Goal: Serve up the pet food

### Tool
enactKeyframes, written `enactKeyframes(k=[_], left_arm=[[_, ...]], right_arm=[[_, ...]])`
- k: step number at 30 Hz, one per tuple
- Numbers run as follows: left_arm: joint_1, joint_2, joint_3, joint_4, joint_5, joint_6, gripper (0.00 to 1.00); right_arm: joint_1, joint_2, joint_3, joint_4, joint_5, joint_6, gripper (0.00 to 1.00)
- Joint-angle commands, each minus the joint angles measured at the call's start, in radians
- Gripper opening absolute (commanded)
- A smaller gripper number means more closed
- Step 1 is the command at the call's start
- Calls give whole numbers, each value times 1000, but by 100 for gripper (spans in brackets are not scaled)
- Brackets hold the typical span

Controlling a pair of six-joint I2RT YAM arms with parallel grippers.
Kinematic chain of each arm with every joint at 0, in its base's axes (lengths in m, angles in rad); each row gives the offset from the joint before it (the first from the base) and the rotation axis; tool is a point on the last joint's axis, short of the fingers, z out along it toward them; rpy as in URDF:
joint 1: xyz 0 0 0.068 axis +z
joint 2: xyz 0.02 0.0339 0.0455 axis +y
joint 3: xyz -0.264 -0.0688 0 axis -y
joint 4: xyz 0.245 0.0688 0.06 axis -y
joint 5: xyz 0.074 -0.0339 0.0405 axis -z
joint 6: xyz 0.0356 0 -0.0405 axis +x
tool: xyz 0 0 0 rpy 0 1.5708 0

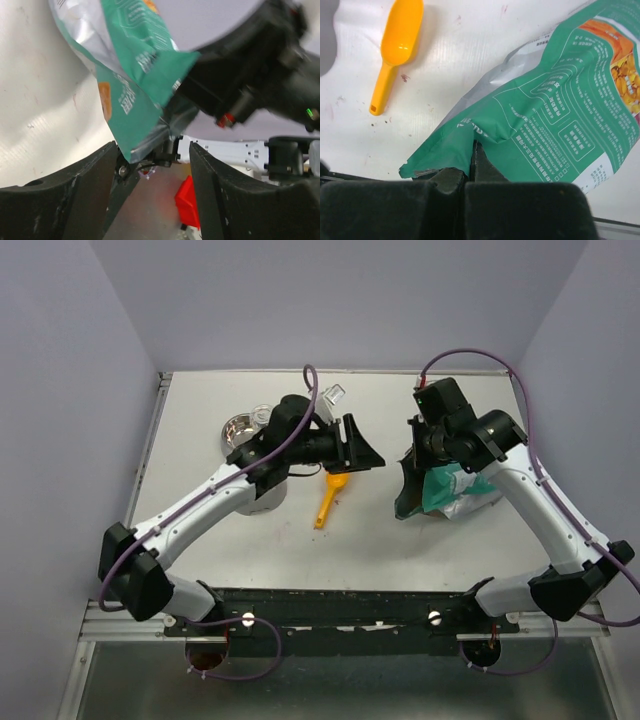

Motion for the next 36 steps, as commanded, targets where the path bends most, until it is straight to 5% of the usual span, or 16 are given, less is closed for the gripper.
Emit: enactKeyframes(k=[1,6,15,25,27,29,32,36], left_arm=[[-19,-79,-41,-134,-127,156,60],[-96,14,64,-208,-129,167,68],[-175,168,256,-321,-285,201,67],[-171,285,366,-294,-202,147,24],[-166,302,387,-311,-140,104,30],[-172,279,350,-268,-121,63,48],[-178,260,311,-232,-132,58,51],[-175,294,345,-272,-148,93,19]], right_arm=[[18,35,143,10,-25,50,0],[20,58,182,-12,-74,68,0],[18,58,208,-78,-39,93,0],[18,49,211,-154,72,96,4],[18,52,216,-159,85,91,4],[20,61,226,-167,92,88,4],[18,72,240,-159,90,104,4],[18,52,214,-151,76,118,7]])
